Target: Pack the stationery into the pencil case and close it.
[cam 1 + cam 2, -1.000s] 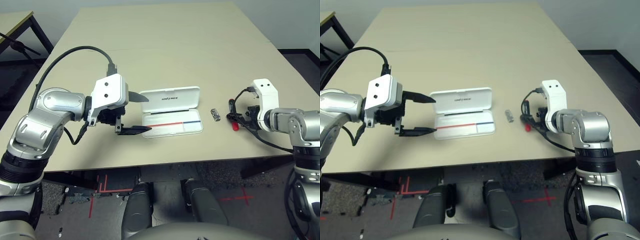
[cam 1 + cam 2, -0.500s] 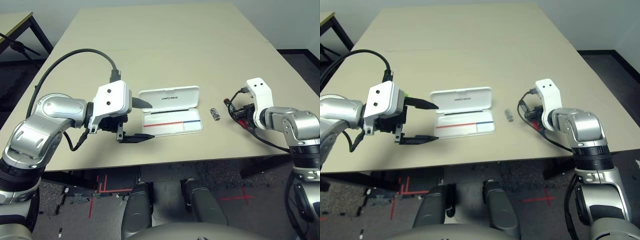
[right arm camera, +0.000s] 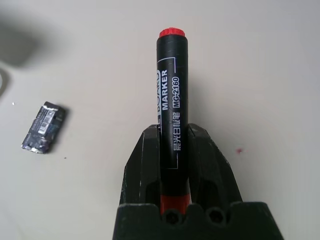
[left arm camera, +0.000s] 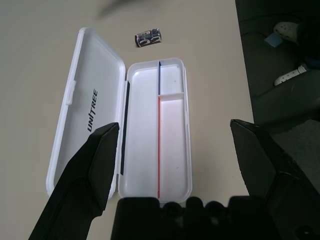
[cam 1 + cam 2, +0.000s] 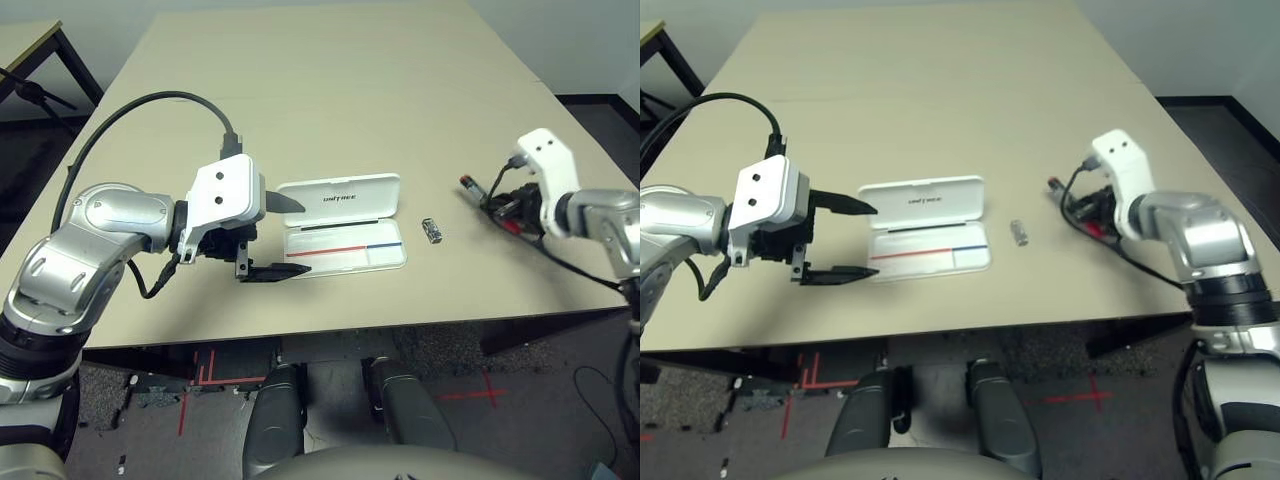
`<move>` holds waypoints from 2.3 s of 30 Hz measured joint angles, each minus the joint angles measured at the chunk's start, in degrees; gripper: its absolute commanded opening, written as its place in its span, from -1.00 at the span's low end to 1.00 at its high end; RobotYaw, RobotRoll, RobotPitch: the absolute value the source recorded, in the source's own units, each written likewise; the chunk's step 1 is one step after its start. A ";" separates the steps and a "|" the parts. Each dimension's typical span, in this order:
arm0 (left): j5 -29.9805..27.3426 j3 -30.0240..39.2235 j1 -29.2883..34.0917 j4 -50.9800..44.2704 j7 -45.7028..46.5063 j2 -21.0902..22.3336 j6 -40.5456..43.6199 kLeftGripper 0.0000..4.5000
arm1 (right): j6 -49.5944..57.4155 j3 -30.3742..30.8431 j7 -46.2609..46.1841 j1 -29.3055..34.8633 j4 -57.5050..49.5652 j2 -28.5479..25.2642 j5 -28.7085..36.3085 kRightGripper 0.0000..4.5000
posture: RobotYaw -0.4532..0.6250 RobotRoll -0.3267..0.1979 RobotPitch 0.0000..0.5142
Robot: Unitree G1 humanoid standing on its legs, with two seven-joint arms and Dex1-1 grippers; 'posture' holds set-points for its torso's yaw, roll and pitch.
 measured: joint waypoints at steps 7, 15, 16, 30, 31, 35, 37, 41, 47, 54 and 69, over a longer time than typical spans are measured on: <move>0.33 -0.09 1.78 0.35 -0.48 1.35 -1.83 1.00 | -11.30 2.96 19.77 -2.46 -1.30 -3.25 1.22 -0.77 | -0.31 0.25 -0.54; 0.66 0.21 3.77 0.51 -0.60 2.89 -3.30 1.00 | -13.00 7.47 28.71 -7.07 -5.06 0.15 1.98 -0.77 | -0.27 0.25 -0.58; 0.67 0.23 3.85 0.54 -0.60 3.20 -3.39 1.00 | -13.31 7.90 29.10 -7.30 -5.10 0.72 1.89 -0.77 | -0.27 0.25 -0.58; 1.34 0.33 5.83 0.85 -0.59 4.43 -4.45 1.00 | -25.20 16.74 30.45 -11.73 -0.14 16.02 -4.40 -0.77 | -0.22 0.25 -0.60; 1.34 0.34 5.95 0.81 -0.58 4.43 -4.45 1.00 | -26.09 17.35 30.32 -11.73 0.55 16.65 -5.12 -0.77 | -0.22 0.25 -0.60; 1.37 0.34 6.12 0.51 -0.47 4.43 -4.45 1.00 | -28.71 18.53 29.36 -11.75 3.11 19.80 -7.20 -0.77 | -0.21 0.25 -0.59; 1.37 0.34 6.15 0.43 -0.36 4.43 -4.45 1.00 | -30.49 18.76 28.48 -11.76 4.73 21.23 -8.22 -0.77 | -0.21 0.25 -0.59; 1.35 0.35 6.49 0.12 0.08 4.43 -4.37 1.00 | -34.79 19.75 25.83 -12.09 9.62 24.15 -11.56 -0.77 | -0.20 0.25 -0.59; 1.21 0.35 6.52 -0.15 0.56 4.43 -3.60 1.00 | -40.07 20.67 23.12 -13.72 14.47 26.96 -15.42 -0.77 | -0.19 0.25 -0.59; 1.15 0.35 6.52 -0.30 0.82 4.43 -2.80 1.00 | -41.99 20.78 21.88 -13.83 15.66 29.04 -17.35 -0.77 | -0.19 0.25 -0.60; 1.07 0.30 5.52 -0.50 0.88 4.42 -1.32 1.00 | -38.93 17.73 25.72 -11.54 9.36 26.39 -11.75 0.99 | -0.20 0.25 -0.60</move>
